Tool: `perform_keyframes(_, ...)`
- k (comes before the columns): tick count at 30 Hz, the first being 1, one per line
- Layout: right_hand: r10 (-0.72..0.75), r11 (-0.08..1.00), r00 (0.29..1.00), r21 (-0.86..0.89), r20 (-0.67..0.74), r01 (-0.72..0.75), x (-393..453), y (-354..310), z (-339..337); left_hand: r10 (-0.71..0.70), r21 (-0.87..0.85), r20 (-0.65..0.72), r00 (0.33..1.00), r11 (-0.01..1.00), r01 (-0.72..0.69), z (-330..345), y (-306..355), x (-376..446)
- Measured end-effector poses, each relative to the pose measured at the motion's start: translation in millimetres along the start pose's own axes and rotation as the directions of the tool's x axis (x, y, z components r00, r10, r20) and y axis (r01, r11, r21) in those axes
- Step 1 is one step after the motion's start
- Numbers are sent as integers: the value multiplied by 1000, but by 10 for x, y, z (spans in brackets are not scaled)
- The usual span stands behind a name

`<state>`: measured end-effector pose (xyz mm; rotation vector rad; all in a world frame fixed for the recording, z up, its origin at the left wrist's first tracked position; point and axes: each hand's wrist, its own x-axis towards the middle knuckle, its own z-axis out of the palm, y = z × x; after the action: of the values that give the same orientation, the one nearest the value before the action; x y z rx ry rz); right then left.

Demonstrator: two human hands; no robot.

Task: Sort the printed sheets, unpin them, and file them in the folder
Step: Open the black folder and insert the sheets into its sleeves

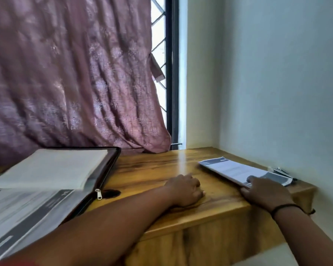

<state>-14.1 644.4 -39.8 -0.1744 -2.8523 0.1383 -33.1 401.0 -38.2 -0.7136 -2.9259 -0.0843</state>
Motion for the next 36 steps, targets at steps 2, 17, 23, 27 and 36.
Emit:
perform_keyframes(2, -101, 985, 995, -145, -22, 97, 9, 41, -53, -2, -42, -31, 1000, 999, 1, 45, -49, 40)
perform_keyframes(17, -593, 756, 797, 263, -113, 600, -1072, -1923, -346, -467, -896, 293, 834, 169, 410, -536, -982, -495)
perform_keyframes(23, -60, 824, 990, 553, -127, 121, -545, -1907, -376, -339, -983, 180, 924, -26, 182, -1027, -1587, -1462)
perform_keyframes(27, -468, 130, 786, 911, 403, -390, -627, -2147, -281, -337, -989, 145, 930, -54, 134, -1059, -1878, -2018)
perform_keyframes(36, -203, -356, 898, 824, 391, -440, -595, -2513, 45, -347, -496, 85, 934, 798, 342, -877, -2033, -3295)
